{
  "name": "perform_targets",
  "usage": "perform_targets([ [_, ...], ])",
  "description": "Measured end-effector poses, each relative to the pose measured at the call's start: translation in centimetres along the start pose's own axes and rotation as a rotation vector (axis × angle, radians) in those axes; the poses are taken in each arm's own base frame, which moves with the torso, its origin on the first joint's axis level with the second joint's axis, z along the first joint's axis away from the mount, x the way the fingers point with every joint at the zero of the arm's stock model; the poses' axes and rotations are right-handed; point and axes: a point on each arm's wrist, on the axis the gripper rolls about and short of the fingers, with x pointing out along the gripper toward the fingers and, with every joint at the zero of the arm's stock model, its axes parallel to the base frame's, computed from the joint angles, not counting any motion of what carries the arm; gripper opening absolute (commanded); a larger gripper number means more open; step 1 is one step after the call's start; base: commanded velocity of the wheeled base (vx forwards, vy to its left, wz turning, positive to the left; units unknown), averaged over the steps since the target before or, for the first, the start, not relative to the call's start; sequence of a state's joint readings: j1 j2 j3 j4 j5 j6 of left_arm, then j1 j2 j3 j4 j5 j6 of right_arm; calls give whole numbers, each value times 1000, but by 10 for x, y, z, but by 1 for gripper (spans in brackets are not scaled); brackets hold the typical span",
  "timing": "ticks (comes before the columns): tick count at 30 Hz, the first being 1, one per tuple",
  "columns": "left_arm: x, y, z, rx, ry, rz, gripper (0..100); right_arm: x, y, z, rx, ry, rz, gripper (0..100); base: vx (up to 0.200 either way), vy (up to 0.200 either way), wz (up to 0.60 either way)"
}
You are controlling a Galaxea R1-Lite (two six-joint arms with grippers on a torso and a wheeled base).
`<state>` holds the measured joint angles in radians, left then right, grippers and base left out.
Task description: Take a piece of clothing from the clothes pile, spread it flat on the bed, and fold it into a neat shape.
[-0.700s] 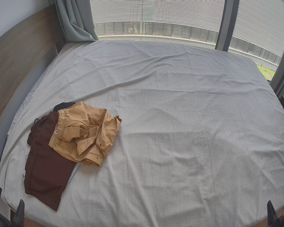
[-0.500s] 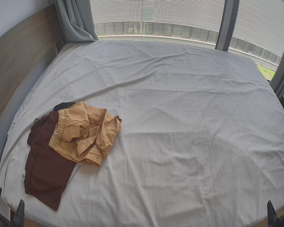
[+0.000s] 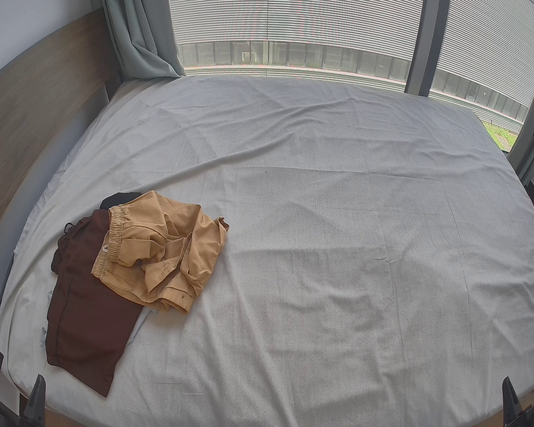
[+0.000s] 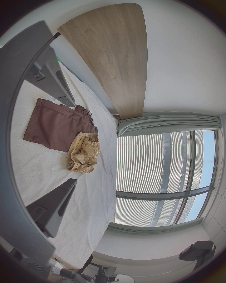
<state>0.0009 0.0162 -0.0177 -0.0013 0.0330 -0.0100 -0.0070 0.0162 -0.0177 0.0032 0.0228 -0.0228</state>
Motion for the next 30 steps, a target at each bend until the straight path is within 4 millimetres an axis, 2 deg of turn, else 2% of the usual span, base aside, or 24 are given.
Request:
perform_targets([
  [16, 0, 0, 2, -21, -17, -1, 100, 0, 0, 0, -1, 0, -1, 100, 0, 0, 0],
  [22, -1, 0, 13, -23, -125, 5, 100, 0, 0, 0, -1, 0, -1, 100, 0, 0, 0],
  [27, -1, 0, 13, -22, -114, -7, 100, 0, 0, 0, 0, 0, -1, 100, 0, 0, 0],
  [30, -3, 0, 23, -25, -128, -28, 100, 0, 0, 0, 0, 0, 0, 100, 0, 0, 0],
])
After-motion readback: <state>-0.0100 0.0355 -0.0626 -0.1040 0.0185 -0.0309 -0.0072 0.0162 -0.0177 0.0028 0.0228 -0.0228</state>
